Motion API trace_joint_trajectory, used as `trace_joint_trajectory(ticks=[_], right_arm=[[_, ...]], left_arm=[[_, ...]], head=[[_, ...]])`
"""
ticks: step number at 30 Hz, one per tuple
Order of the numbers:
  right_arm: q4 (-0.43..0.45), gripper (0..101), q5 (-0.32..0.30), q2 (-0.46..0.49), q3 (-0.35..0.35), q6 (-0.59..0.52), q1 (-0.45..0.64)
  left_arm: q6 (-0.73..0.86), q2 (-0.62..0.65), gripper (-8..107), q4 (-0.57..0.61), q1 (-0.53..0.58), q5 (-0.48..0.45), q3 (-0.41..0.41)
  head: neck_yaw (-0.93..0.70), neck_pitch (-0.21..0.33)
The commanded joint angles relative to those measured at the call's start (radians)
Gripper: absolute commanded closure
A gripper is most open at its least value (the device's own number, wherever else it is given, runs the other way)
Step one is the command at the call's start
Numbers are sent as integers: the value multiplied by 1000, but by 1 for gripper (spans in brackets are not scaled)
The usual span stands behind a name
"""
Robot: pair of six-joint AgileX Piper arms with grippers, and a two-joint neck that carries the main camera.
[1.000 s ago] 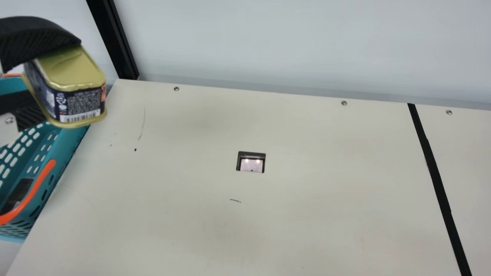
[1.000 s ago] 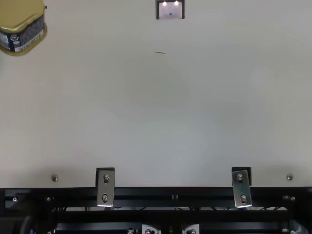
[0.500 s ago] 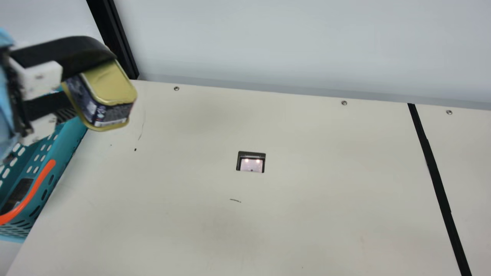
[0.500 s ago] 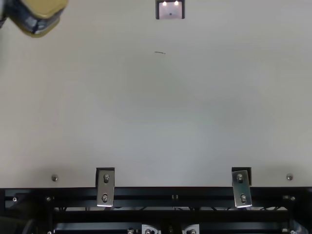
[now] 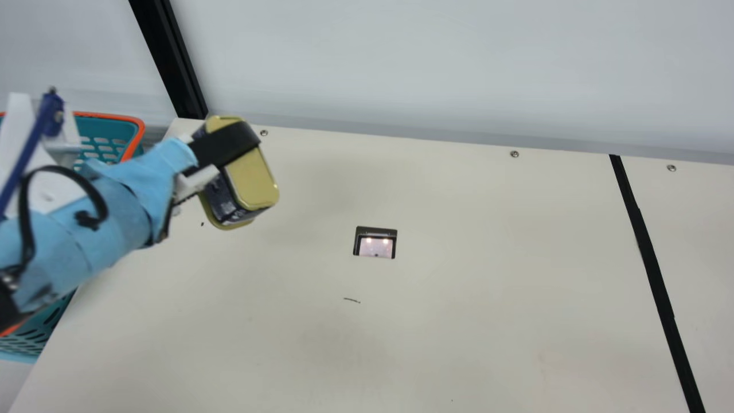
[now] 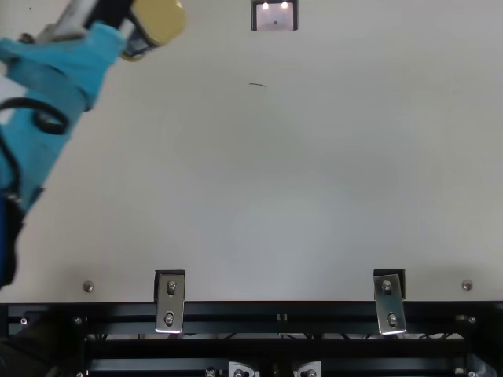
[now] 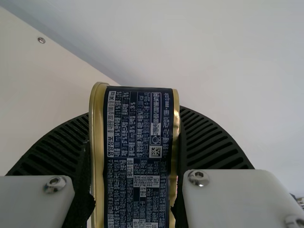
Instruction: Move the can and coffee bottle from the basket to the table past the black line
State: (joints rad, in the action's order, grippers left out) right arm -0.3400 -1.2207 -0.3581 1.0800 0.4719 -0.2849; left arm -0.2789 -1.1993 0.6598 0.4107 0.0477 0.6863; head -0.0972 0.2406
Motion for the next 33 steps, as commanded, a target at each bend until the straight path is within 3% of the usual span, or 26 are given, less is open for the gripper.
trace_joint_trajectory(ticks=[1, 8, 15, 25, 33], right_arm=[[0, 0, 0, 0, 0, 0, 0], [0, 0, 0, 0, 0, 0, 0], [0, 0, 0, 0, 0, 0, 0], [0, 0, 0, 0, 0, 0, 0], [0, 0, 0, 0, 0, 0, 0]], left_arm=[[11, -36, 89, 1, 41, 59, -10], [6, -153, 89, -42, 128, 185, -20], [-63, -288, 89, -194, 186, 369, -44], [-203, -492, 89, -419, 181, 608, -37], [-240, -620, 89, -525, 164, 717, 25]], head=[[5, 4], [5, 4], [5, 4], [5, 4], [5, 4]])
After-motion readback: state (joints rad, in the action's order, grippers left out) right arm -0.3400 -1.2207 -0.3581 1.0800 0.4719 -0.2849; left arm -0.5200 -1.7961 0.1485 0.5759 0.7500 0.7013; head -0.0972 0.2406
